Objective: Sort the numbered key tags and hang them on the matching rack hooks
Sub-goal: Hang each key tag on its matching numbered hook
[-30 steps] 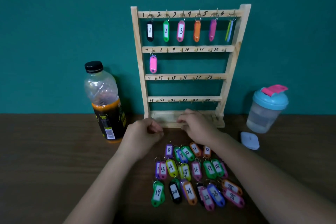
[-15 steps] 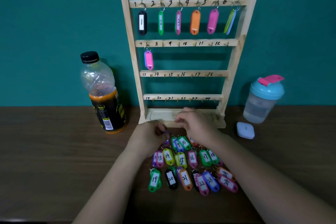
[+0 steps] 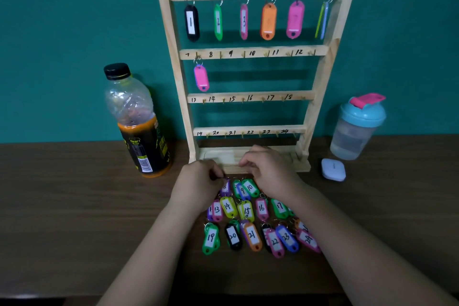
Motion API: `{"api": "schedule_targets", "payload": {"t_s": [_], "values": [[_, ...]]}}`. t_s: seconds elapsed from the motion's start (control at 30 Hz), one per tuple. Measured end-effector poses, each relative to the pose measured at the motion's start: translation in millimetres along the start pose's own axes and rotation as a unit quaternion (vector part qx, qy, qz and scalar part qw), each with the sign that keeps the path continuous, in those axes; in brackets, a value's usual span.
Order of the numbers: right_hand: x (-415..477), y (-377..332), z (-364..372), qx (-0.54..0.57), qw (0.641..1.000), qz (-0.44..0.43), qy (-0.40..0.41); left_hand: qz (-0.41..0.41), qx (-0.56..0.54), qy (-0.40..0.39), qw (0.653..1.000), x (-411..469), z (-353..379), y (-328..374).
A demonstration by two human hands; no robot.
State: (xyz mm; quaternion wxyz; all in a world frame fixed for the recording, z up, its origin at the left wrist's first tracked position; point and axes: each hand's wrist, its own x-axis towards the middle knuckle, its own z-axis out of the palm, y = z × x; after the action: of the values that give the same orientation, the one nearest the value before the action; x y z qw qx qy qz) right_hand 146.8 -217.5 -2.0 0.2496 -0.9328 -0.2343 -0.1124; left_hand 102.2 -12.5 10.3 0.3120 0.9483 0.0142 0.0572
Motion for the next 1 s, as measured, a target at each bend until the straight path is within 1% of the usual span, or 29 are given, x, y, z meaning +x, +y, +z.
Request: {"api": "schedule_targets", "payload": {"t_s": [0.1,0.2,0.3,0.37,0.47,0.57,0.77,0.83,0.93,1.0], "values": [[-1.1,-5.5,-6.0,0.006,1.000,0.022,-0.012,-0.004,-0.013,-0.012,1.000,-1.0,0.7,-0.1],[-5.2,-13.0,-12.8,0.027,0.999,0.046,0.000,0.008,-0.032,-0.008,0.999,-1.3,-1.1,2.9],[-12.2,-26.5,-16.4,0.093,0.994,0.056,0.009,0.039,-0.057,0.003,0.998,-0.3,-9.8,8.2],[-15.8,-34.1,-16.3,0.136,0.988,0.069,0.004,0.058,-0.094,0.013,0.994,0.7,-16.9,12.7],[-18.9,-41.3,-15.7,0.185,0.979,0.083,0.004,0.074,-0.166,0.026,0.983,-0.7,-23.6,19.5],[-19.9,-43.7,-16.7,0.220,0.971,0.080,0.038,0.085,-0.230,0.028,0.969,-3.7,-27.1,25.0],[-26.4,-43.2,-22.4,0.261,0.961,0.064,0.072,0.111,-0.305,0.024,0.945,-8.8,-32.8,34.9],[-28.3,-39.5,-26.0,0.262,0.959,0.075,0.083,0.111,-0.291,0.023,0.950,-8.4,-30.7,34.0],[-31.5,-34.0,-32.2,0.276,0.951,0.098,0.098,0.112,-0.172,-0.003,0.979,-4.8,-23.1,24.0],[-34.1,-32.9,-34.4,0.297,0.944,0.101,0.102,0.110,-0.095,-0.036,0.989,-4.2,-18.7,17.1]]}}
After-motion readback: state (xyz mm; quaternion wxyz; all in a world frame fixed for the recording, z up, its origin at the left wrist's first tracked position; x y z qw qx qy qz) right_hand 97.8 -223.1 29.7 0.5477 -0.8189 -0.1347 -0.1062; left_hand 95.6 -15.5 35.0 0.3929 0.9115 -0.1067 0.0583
